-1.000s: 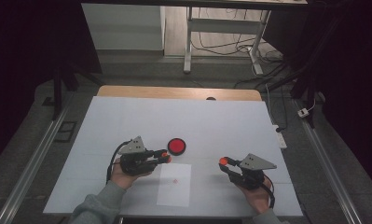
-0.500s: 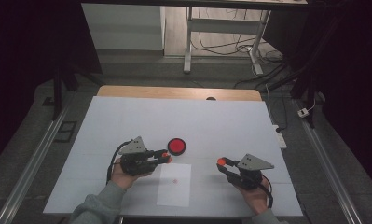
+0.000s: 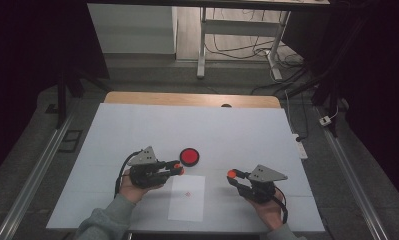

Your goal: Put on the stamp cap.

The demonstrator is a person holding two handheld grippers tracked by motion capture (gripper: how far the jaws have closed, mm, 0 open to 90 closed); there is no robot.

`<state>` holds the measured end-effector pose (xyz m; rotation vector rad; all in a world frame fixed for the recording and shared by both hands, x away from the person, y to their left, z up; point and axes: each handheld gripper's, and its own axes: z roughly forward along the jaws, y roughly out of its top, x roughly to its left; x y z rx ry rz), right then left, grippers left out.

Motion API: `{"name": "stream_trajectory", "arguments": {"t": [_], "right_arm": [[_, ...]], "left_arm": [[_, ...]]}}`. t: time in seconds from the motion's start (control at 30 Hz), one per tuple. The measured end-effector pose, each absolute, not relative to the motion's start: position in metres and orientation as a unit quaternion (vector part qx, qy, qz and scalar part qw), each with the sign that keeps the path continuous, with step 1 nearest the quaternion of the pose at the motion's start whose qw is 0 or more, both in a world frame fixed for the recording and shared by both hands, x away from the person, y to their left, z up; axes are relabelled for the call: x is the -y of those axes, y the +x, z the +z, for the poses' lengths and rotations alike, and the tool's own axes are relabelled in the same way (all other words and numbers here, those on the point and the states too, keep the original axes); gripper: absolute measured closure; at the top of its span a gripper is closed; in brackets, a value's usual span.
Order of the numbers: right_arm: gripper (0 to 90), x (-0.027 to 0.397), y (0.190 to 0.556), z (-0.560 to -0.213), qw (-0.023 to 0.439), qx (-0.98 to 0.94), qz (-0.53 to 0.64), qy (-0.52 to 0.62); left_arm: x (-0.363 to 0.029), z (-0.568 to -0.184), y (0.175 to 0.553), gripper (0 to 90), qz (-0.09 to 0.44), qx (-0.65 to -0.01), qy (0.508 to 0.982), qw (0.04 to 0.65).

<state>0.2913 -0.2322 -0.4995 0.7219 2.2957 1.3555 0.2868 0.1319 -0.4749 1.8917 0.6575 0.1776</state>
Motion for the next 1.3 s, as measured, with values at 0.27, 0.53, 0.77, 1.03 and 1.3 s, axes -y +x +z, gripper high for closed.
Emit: {"name": "stream_trajectory", "arguments": {"t": [0.27, 0.53, 0.77, 1.03, 1.3], "right_arm": [[64.2, 0.226, 0.292, -0.501, 0.184, -0.818, 0.484, 0.251], [64.3, 0.216, 0.291, -0.502, 0.176, -0.821, 0.486, 0.243], [64.2, 0.206, 0.291, -0.503, 0.170, -0.824, 0.487, 0.234], [64.2, 0.198, 0.290, -0.505, 0.166, -0.825, 0.489, 0.228], [64.2, 0.187, 0.289, -0.506, 0.161, -0.830, 0.488, 0.217]], "left_arm": [[-0.131, -0.475, 0.287, 72.3, 0.074, -0.276, 0.795, 0.535], [-0.130, -0.475, 0.287, 72.2, 0.073, -0.275, 0.796, 0.535], [-0.129, -0.475, 0.287, 72.2, 0.073, -0.274, 0.796, 0.535], [-0.128, -0.475, 0.287, 72.2, 0.072, -0.273, 0.796, 0.535], [-0.126, -0.475, 0.287, 72.2, 0.070, -0.272, 0.797, 0.535]]}}
